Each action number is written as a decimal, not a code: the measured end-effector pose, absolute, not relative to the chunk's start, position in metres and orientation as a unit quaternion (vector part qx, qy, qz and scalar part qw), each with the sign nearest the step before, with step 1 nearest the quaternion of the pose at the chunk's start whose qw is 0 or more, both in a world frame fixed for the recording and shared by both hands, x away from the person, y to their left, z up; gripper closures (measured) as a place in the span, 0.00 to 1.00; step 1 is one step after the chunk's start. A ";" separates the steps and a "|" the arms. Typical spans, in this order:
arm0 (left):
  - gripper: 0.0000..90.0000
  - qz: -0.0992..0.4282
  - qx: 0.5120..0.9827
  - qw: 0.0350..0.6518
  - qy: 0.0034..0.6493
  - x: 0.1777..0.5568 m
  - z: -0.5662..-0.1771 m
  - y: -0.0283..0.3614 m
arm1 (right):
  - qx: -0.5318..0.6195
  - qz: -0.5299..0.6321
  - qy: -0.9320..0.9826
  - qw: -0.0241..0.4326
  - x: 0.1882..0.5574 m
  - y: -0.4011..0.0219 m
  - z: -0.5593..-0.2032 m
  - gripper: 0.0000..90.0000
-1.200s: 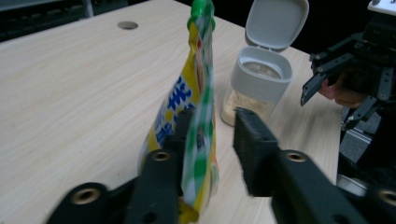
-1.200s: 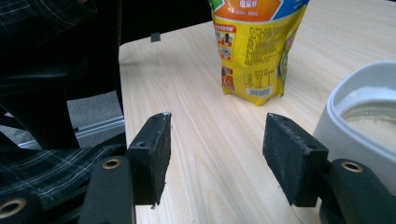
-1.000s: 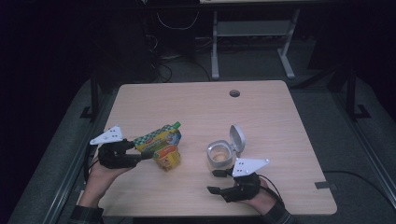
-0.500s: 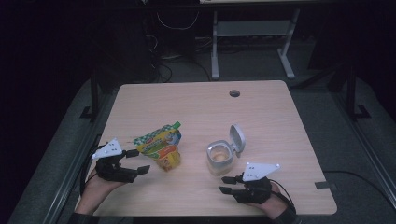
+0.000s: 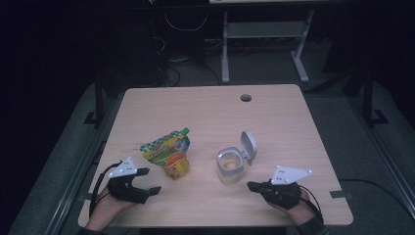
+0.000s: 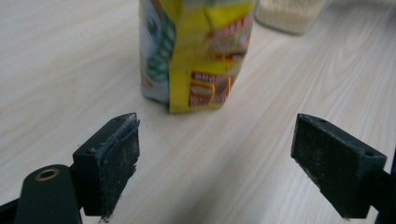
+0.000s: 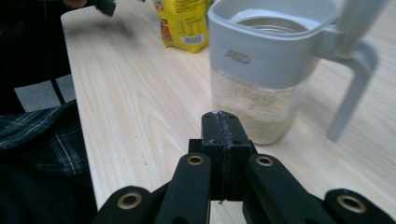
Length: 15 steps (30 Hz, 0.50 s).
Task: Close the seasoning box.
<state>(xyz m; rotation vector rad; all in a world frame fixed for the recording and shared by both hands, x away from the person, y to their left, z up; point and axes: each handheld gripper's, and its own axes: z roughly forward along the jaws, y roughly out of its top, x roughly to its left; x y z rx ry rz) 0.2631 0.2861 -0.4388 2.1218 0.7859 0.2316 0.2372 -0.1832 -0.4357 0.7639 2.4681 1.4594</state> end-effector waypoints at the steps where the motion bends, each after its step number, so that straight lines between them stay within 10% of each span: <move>1: 0.17 0.091 0.848 0.419 0.313 0.264 -0.442 0.285 | 0.263 0.491 0.826 0.092 0.240 -0.188 -0.433 1.00; 15: 0.09 0.090 0.860 0.398 0.308 0.264 -0.449 0.278 | 0.315 0.516 0.785 0.138 0.274 -0.223 -0.411 1.00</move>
